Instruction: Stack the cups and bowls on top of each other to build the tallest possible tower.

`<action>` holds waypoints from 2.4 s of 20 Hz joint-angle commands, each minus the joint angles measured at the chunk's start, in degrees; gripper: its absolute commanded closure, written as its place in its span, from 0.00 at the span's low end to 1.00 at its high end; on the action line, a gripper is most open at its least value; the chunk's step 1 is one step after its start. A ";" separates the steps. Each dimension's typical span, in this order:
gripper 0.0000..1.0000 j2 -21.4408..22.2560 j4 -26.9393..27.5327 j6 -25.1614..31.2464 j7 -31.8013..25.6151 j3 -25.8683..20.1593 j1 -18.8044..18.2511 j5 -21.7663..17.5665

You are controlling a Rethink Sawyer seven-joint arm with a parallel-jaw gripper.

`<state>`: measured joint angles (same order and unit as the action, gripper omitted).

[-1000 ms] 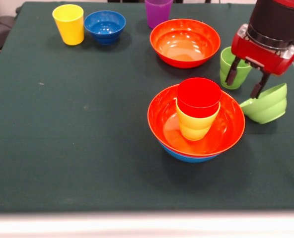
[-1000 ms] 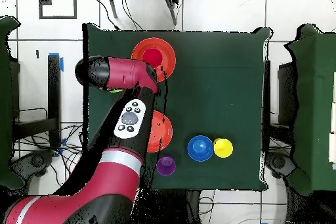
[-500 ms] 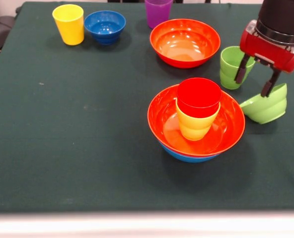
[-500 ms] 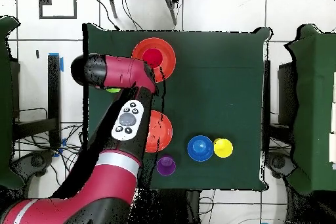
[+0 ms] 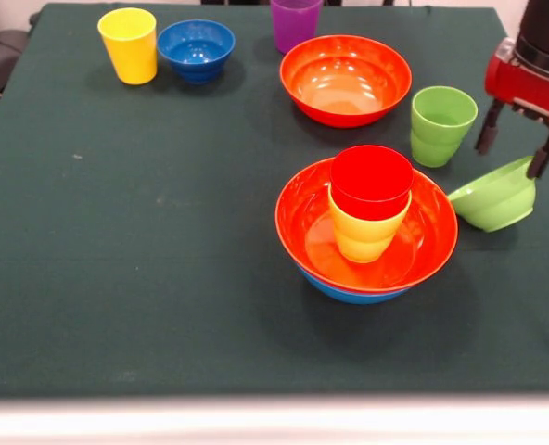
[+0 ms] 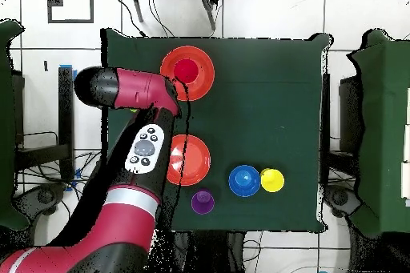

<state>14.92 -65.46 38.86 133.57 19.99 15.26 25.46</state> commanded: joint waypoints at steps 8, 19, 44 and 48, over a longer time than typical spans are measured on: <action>0.00 -3.34 -4.67 -2.45 15.76 -4.14 2.71 5.05; 0.00 -4.72 -8.30 -8.91 14.64 -4.85 4.02 7.04; 0.00 -7.71 -10.17 -14.24 13.98 -4.47 6.40 8.51; 0.00 -7.64 -9.98 -13.99 13.14 -4.54 5.91 8.97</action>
<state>10.23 -72.36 26.63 133.62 20.24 21.43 32.95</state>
